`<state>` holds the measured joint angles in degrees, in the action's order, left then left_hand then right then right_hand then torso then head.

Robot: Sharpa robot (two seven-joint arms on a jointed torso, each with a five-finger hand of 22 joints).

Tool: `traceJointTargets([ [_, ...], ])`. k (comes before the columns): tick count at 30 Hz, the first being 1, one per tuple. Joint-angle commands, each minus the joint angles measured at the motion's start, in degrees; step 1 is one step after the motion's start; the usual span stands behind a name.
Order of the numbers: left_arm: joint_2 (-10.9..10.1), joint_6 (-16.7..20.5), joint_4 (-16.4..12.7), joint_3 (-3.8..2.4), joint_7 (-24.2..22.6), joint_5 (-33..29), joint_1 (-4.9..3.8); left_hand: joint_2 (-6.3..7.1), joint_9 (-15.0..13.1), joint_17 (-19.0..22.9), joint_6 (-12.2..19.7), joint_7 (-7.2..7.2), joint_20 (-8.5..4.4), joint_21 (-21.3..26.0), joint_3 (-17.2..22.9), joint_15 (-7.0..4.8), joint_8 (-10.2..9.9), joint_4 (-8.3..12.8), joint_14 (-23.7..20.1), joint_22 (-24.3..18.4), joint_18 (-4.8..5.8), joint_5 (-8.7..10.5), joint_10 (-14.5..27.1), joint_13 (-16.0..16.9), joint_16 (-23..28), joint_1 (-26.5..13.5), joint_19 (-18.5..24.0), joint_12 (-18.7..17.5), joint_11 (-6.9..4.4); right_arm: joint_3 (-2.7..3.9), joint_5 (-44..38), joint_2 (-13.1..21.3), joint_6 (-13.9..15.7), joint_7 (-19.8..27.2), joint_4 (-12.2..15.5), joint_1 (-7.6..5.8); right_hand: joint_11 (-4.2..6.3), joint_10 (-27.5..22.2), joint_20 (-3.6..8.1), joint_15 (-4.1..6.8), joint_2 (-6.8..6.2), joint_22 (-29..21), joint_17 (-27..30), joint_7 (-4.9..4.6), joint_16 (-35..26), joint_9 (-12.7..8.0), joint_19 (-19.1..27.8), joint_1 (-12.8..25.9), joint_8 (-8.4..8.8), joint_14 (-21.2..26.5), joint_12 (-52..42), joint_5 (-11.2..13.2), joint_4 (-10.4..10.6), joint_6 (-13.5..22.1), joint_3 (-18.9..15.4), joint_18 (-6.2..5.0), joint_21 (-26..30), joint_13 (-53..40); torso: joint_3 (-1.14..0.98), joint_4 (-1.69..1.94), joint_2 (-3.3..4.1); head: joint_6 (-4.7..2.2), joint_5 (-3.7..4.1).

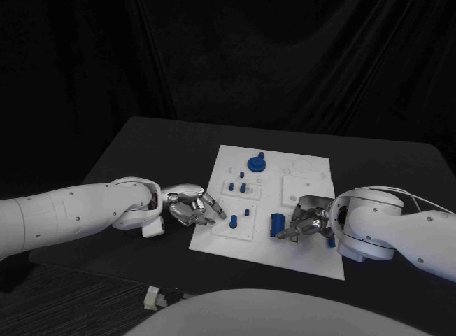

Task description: Assemble the parts on the task board

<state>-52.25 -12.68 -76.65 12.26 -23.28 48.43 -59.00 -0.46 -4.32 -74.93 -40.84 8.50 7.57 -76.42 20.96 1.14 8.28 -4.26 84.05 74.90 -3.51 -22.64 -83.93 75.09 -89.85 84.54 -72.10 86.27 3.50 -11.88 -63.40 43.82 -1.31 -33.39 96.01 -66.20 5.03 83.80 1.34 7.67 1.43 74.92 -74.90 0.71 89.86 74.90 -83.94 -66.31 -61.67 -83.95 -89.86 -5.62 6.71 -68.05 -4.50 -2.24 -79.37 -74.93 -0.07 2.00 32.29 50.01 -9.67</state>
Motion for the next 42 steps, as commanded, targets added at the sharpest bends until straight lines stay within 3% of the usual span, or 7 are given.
traceJointTargets([
  [1, 0.09, -0.77, -0.09, -0.03, -0.42, -0.25, 0.07, 0.0, -0.08, -15.07, -0.3, 0.2, 0.17, 0.25, 0.39, 0.36, 0.36, -0.01, 5.95, 9.2, -0.86, -0.24, 0.06, 10.47, -0.15, -0.68, 0.42, -0.17, 0.39, -0.02, -0.41, 0.45, -0.06, 0.7, 0.46, 0.2, 0.36, 6.2, 0.28, 0.52, -0.66, 11.88, -14.5, 1.06, -0.09, 7.89, -2.4, 0.37, -6.67, -5.93, -0.14, 2.27, 0.38, -0.44, -0.64, -0.18, 0.08, -15.07, 0.0, -0.03, 0.0, -0.01, 0.01],
  [5, -0.01, -0.77, -0.13, -0.03, -0.43, -0.25, 0.07, 0.0, -0.08, -15.07, -0.3, 0.2, 0.17, 0.25, 0.39, 0.36, 0.36, -0.01, 5.95, 9.2, -0.86, -0.24, 0.06, 10.47, -0.15, -0.68, 0.42, -0.17, 0.39, -0.01, -0.38, 1.84, 1.05, 1.69, 1.64, 0.06, 0.39, 6.2, 0.34, 0.55, -3.35, 11.92, -14.66, 1.04, -0.03, 6.62, -2.42, 2.74, -3.17, -5.96, -0.14, 2.81, 2.83, 3.32, -1.46, -0.15, -0.03, -15.07, -0.01, -0.02, -0.01, -0.01, -0.2],
  [8, -0.12, -0.77, -0.15, -0.03, -0.39, -0.25, 0.07, 0.0, -0.08, -15.07, -0.3, 0.2, 0.17, 0.25, 0.39, 0.36, 0.36, -0.01, 5.95, 9.2, -0.86, -0.24, 0.06, 10.47, -0.15, -0.68, 0.42, -0.17, 0.39, -0.01, 0.61, 3.5, 2.72, 2.53, 2.8, -0.85, 0.23, 6.2, 0.33, 0.49, -4.45, 11.93, -14.85, 0.72, 0.05, 1.7, -2.43, 4.12, 10.34, -6.0, -0.14, 2.75, 6.09, 15.88, -1.02, -0.13, -0.1, -15.07, -0.01, -0.02, -0.04, -0.01, -0.27],
  [12, -0.21, -0.8, -0.17, -0.03, -0.38, -0.25, 0.07, 0.0, -0.08, -15.07, -0.3, 0.2, 0.17, 0.25, 0.39, 0.36, 0.36, -0.01, 5.95, 9.2, -0.86, -0.24, 0.06, 10.47, -0.15, -0.68, 0.42, -0.17, 0.39, -0.01, 4.14, 5.77, 4.36, 2.77, 3.72, -3.3, -2.21, 6.2, -1.24, -1.63, -1.04, 11.54, -14.05, -2.51, -0.28, -15.94, -1.89, 6.96, 32.25, -5.83, -0.14, -1.32, 9.32, 21.2, -0.77, -0.37, 1.2, -15.07, 0.0, 0.01, -0.04, -0.01, -0.15],
  [19, -0.16, -0.71, -0.09, -0.03, -0.37, -0.25, 0.07, -0.03, -0.08, -15.07, -0.34, 0.22, 0.2, 0.34, 0.47, 0.38, 0.37, 0.0, 5.95, 9.16, -0.89, -0.26, 0.13, 10.42, -0.15, -0.7, 0.54, -0.21, 0.42, -0.02, 5.97, 8.43, -0.63, -0.89, 2.32, -6.91, -3.65, 6.2, -2.61, -2.51, 1.53, 11.35, -13.22, -3.09, -0.62, -35.17, -1.59, 6.39, 46.48, -5.65, -0.14, -15.83, 9.3, 10.46, -0.3, -0.53, 1.84, -15.07, 0.1, -0.08, -0.18, -0.01, 0.0],
  [25, -0.24, -0.64, -0.24, -0.03, -0.18, -0.25, 0.07, -0.03, -0.08, -15.07, -0.34, 0.22, 0.2, 0.34, 0.47, 0.38, 0.37, 0.0, 5.95, 9.16, -0.89, -0.26, 0.13, 10.42, -0.15, -0.7, 0.54, -0.21, 0.42, -0.03, -3.96, 9.16, -7.02, -2.83, 0.47, -7.48, -3.36, 6.2, -2.69, -2.57, 0.73, 11.34, -13.11, -3.29, -0.66, -41.53, -1.61, 4.27, 50.52, -5.63, -0.14, -11.84, 7.59, 6.27, -0.26, -0.57, 1.9, -15.07, -0.01, 0.05, 0.11, -0.01, -0.06],
  [42, -0.17, -0.94, -0.25, -0.03, 0.37, -0.25, 0.07, -0.06, -0.08, -15.07, -0.36, 0.23, 0.22, 0.36, 0.52, 0.4, 0.37, -0.01, 5.95, 9.16, -0.89, -0.27, 0.22, 10.36, -0.15, -0.72, 0.55, -0.28, 0.43, -0.05, -13.29, 11.02, -8.93, -3.85, 1.95, -6.08, -1.16, 6.2, -0.96, -0.72, 1.02, 11.57, -12.51, -0.65, -0.91, -43.49, -1.98, 2.77, 49.55, -5.53, -0.14, -13.24, 6.11, -2.69, 0.22, -0.42, 1.15, -15.07, 0.01, 0.0, 0.03, -0.01, 0.43],
])
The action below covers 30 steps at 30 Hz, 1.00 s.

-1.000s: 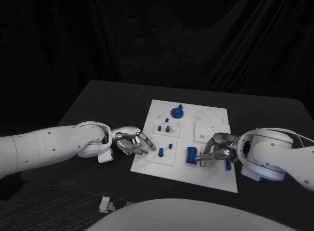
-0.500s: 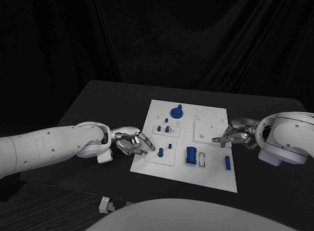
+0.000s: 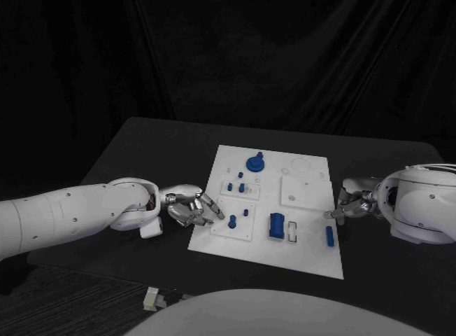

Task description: Assemble the parts on the task board

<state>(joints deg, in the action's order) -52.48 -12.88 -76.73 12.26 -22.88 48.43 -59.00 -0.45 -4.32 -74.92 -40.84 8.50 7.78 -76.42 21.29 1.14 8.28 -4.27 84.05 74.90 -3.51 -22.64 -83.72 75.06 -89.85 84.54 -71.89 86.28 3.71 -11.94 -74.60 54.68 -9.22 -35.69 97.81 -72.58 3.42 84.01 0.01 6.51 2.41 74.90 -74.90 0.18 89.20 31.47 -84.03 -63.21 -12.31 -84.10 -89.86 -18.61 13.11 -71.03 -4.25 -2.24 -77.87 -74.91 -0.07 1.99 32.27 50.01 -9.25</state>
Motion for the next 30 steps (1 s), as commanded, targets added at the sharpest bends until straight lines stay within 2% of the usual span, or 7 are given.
traceJointTargets([
  [1, 0.05, -0.75, -0.17, -0.03, -0.01, -0.25, 0.07, -0.06, -0.08, -15.08, -0.36, 0.23, 0.0, 0.36, 0.19, 0.4, 0.37, 0.0, 5.95, 9.16, -0.89, -0.27, 0.01, 10.38, -0.15, -0.72, 0.34, -0.29, 0.23, 0.01, -1.99, 0.16, -0.93, -1.56, 0.11, 0.41, 0.45, 5.99, 0.37, 0.44, 0.01, 11.62, -12.41, -0.14, -0.3, -0.06, -1.93, -0.32, 0.22, -5.36, -0.14, -0.24, -0.29, 0.31, -0.05, -0.39, -0.46, -15.09, 0.0, 0.02, 0.06, -0.01, 0.02],
  [14, 0.02, -0.87, -0.17, -0.03, 0.13, -0.25, 0.07, -0.06, -0.08, -15.08, -0.36, 0.23, 0.0, 0.36, 0.19, 0.4, 0.37, 0.0, 5.95, 9.16, -0.89, -0.27, 0.01, 10.38, -0.15, -0.72, 0.34, -0.29, 0.23, 0.01, -1.6, -0.62, -0.13, -1.65, -0.77, 1.87, 0.25, 5.99, 0.37, 0.32, -0.28, 11.58, -11.85, -0.54, -0.53, -0.29, -1.94, -0.53, 1.1, -5.26, -0.14, 1.78, -0.73, 1.53, -0.15, -0.4, -0.35, -15.09, -0.01, -0.02, 0.02, -0.01, -0.09],
  [22, -0.11, -0.84, -0.25, -0.03, 0.13, -0.25, 0.07, -0.04, -0.06, -15.08, -0.32, 0.27, 0.03, 0.43, 0.25, 0.42, 0.33, 0.0, 5.95, 9.13, -0.92, -0.27, 0.09, 10.33, -0.15, -0.78, 0.42, -0.34, 0.25, 0.0, -1.47, -1.11, 0.61, -1.62, -1.54, 2.74, 0.04, 5.99, 0.26, 0.17, -0.5, 11.38, -10.57, -0.8, -1.07, -0.05, -1.72, -1.69, 1.44, -4.99, -0.14, 1.64, -1.82, 2.5, 0.16, -0.54, 0.33, -15.09, 0.01, 0.0, 0.02, -0.01, -0.23],
  [30, -0.17, -0.83, -0.31, -0.03, 0.07, -0.25, 0.07, -0.04, -0.06, -15.08, -0.32, 0.27, 0.03, 0.43, 0.25, 0.42, 0.33, 0.0, 5.95, 9.13, -0.92, -0.27, 0.09, 10.33, -0.15, -0.78, 0.42, -0.34, 0.25, 0.0, -1.44, -1.84, -0.26, -1.69, -2.5, 3.27, -0.16, 5.99, 0.12, 0.01, -0.63, 11.25, -9.94, -1.02, -1.37, 0.23, -1.57, -2.85, 1.79, -4.87, -0.14, 1.33, -2.92, 3.56, 0.52, -0.62, 0.79, -15.09, -0.01, 0.02, 0.03, -0.01, -0.15],
])
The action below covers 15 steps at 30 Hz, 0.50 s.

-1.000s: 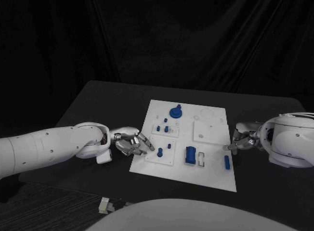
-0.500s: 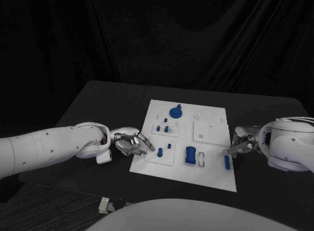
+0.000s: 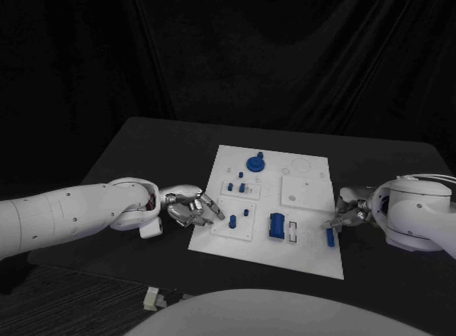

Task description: Assemble the parts on the task board

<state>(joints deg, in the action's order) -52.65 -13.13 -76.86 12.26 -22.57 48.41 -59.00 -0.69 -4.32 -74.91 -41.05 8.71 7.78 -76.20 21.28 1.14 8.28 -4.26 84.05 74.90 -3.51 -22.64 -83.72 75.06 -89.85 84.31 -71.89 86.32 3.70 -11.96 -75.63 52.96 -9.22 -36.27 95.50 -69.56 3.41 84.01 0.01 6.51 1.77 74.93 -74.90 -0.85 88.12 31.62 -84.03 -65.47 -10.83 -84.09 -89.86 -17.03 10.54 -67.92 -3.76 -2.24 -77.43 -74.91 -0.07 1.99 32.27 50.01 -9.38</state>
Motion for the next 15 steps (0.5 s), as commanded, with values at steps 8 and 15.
traceJointTargets([
  [8, 0.05, -0.6, -0.39, -0.02, -0.55, -0.23, 0.07, 0.21, -0.05, -15.09, -0.11, 0.07, 0.05, 0.17, 0.28, 0.44, 0.32, 0.01, 5.95, 9.14, -0.9, -0.28, 0.05, 10.36, -0.15, -0.57, 0.38, -0.35, 0.27, 0.01, -0.57, -0.51, -1.46, -1.2, -0.68, 1.05, -0.26, 5.99, 0.05, -0.06, -0.06, 11.16, -9.64, -0.14, -0.42, 0.2, -1.51, -1.25, 0.54, -4.82, -0.14, -0.62, -1.02, 1.06, 0.29, -0.66, 0.57, -15.09, -0.01, 0.02, 0.04, -0.01, 0.01],
  [15, 0.03, -0.64, -0.37, -0.02, -0.54, -0.23, 0.07, 0.21, -0.05, -15.09, -0.11, 0.07, 0.05, 0.17, 0.28, 0.44, 0.32, 0.01, 5.95, 9.14, -0.9, -0.28, 0.05, 10.36, -0.15, -0.57, 0.38, -0.35, 0.27, 0.01, -0.57, -1.06, -1.0, -1.22, -1.09, 2.02, -0.76, 5.99, -0.21, -0.42, 0.01, 11.02, -9.22, -0.76, -0.62, 0.09, -1.35, -0.86, 1.41, -4.75, -0.14, -0.58, -1.06, 2.77, 0.23, -0.75, 1.11, -15.09, -0.01, -0.04, 0.02, -0.01, -0.02],
])
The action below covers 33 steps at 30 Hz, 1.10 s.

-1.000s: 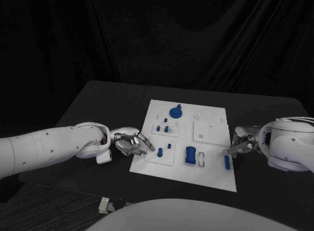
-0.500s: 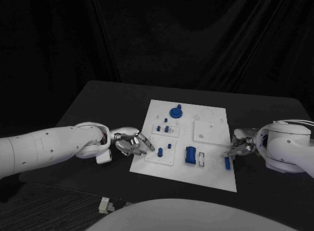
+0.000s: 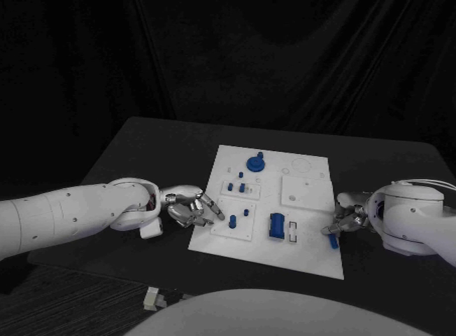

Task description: Assemble the parts on the task board

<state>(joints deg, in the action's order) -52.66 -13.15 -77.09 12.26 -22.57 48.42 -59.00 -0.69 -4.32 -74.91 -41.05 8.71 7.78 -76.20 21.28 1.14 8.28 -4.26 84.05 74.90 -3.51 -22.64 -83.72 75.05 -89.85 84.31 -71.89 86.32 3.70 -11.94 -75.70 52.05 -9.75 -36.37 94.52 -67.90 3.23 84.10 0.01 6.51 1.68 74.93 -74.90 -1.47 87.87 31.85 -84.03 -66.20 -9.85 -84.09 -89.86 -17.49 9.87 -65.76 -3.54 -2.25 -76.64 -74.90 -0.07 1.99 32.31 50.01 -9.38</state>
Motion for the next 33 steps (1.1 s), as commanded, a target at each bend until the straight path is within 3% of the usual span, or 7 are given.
traceJointTargets([
  [1, 0.05, -0.63, -0.14, -0.02, -0.53, -0.24, 0.07, 0.21, -0.05, -15.09, -0.11, 0.08, 0.05, 0.18, 0.28, 0.44, 0.32, 0.01, 5.95, 9.14, -0.9, -0.28, 0.05, 10.38, -0.15, -0.57, 0.38, -0.35, 0.27, 0.0, -0.5, -0.25, -0.37, -1.13, -0.14, 0.49, -0.66, 5.9, -0.26, -0.49, 0.11, 11.0, -9.14, -0.24, -0.41, -0.17, -1.32, -0.13, 0.59, -4.73, -0.14, -0.16, -0.45, 0.88, 0.03, -0.77, 0.42, -15.1, -0.01, -0.02, -0.01, -0.01, -0.01],
  [6, 0.17, -0.7, -0.07, -0.02, -0.55, -0.24, 0.07, 0.21, -0.05, -15.09, -0.11, 0.08, 0.05, 0.18, 0.28, 0.44, 0.32, 0.01, 5.95, 9.14, -0.9, -0.28, 0.05, 10.38, -0.15, -0.57, 0.38, -0.35, 0.27, 0.0, -0.22, -0.62, 0.98, -1.06, -0.08, 0.96, -0.9, 5.9, -0.51, -0.73, 0.21, 10.94, -8.87, -0.44, -0.53, -0.21, -1.25, -1.18, 0.96, -4.69, -0.14, -1.28, -1.42, 1.61, 0.57, -0.81, 0.69, -15.1, 0.0, 0.02, 0.02, -0.01, 0.08],
  [8, 0.21, -0.71, -0.05, -0.02, -0.6, -0.24, 0.07, 0.19, -0.05, -15.09, -0.13, 0.07, 0.07, 0.17, 0.35, 0.45, 0.33, 0.03, 5.95, 9.15, -0.9, -0.31, 0.07, 10.36, -0.15, -0.57, 0.36, -0.37, 0.28, 0.0, 0.02, -0.69, 1.71, -1.0, -0.01, 1.05, -0.6, 5.9, -0.47, -0.51, -0.08, 10.93, -8.95, 0.0, -0.5, 0.29, -1.24, -3.94, 0.43, -4.71, -0.14, -6.48, -3.67, 1.09, 1.9, -0.85, 0.77, -15.1, 0.0, 0.02, 0.02, -0.01, 0.2],
  [10, 0.22, -0.71, -0.02, -0.02, -0.63, -0.24, 0.07, 0.19, -0.05, -15.09, -0.13, 0.07, 0.07, 0.17, 0.35, 0.45, 0.33, 0.03, 5.95, 9.15, -0.9, -0.31, 0.07, 10.36, -0.15, -0.57, 0.36, -0.37, 0.28, 0.0, 0.21, -0.73, 2.31, -0.94, 0.05, 1.1, -0.43, 5.9, -0.37, -0.4, -0.44, 10.96, -8.94, 0.16, -0.51, 0.76, -1.28, -5.14, 0.15, -4.71, -0.14, -8.93, -4.94, 1.18, 2.76, -0.84, 0.73, -15.1, 0.0, 0.02, 0.01, -0.01, 0.19],
  [14, 0.17, -0.7, 0.0, -0.02, -0.63, -0.24, 0.07, 0.19, -0.05, -15.09, -0.13, 0.07, 0.07, 0.17, 0.35, 0.45, 0.33, 0.03, 5.95, 9.15, -0.9, -0.31, 0.07, 10.36, -0.15, -0.57, 0.36, -0.37, 0.28, 0.0, 1.47, -0.74, 3.29, -0.74, 0.13, 1.16, -0.45, 5.9, -0.28, -0.35, -1.02, 10.9, -8.72, 0.09, -0.61, 1.29, -1.2, -6.77, 0.17, -4.67, -0.14, -10.22, -6.99, 2.08, 5.06, -0.88, 1.02, -15.1, 0.0, 0.01, -0.02, -0.01, 0.13],
  [21, 0.1, -0.68, 0.0, -0.02, -0.63, -0.24, 0.07, 0.19, -0.05, -15.09, -0.13, 0.07, 0.07, 0.17, 0.35, 0.45, 0.33, 0.03, 5.95, 9.15, -0.9, -0.31, 0.07, 10.36, -0.15, -0.57, 0.36, -0.37, 0.28, 0.0, 9.2, -0.33, 8.11, 1.09, 0.76, 1.2, -1.12, 5.9, -0.77, -0.95, -3.19, 10.96, -8.9, -0.71, -0.53, 2.83, -1.21, -6.22, -0.72, -4.71, -0.14, -21.53, -11.29, 3.29, 11.96, -0.86, 1.09, -15.1, 0.0, 0.0, -0.03, -0.01, -0.03],
  [33, 0.12, -0.83, 0.05, -0.02, -0.65, -0.24, 0.07, 0.19, -0.05, -15.09, -0.13, 0.07, 0.07, 0.17, 0.35, 0.45, 0.33, 0.03, 5.95, 9.15, -0.9, -0.31, 0.07, 10.36, -0.15, -0.57, 0.36, -0.37, 0.28, 0.03, 20.13, 1.0, 16.32, 5.65, 3.56, 0.5, -0.91, 5.9, -0.64, -0.77, -3.72, 11.71, -10.46, -0.46, 0.23, 6.11, -2.14, -2.76, -4.08, -5.03, -0.14, -24.88, -12.94, 4.39, 17.06, -0.31, -1.62, -15.1, 0.0, 0.0, -0.02, -0.01, -0.01],
])
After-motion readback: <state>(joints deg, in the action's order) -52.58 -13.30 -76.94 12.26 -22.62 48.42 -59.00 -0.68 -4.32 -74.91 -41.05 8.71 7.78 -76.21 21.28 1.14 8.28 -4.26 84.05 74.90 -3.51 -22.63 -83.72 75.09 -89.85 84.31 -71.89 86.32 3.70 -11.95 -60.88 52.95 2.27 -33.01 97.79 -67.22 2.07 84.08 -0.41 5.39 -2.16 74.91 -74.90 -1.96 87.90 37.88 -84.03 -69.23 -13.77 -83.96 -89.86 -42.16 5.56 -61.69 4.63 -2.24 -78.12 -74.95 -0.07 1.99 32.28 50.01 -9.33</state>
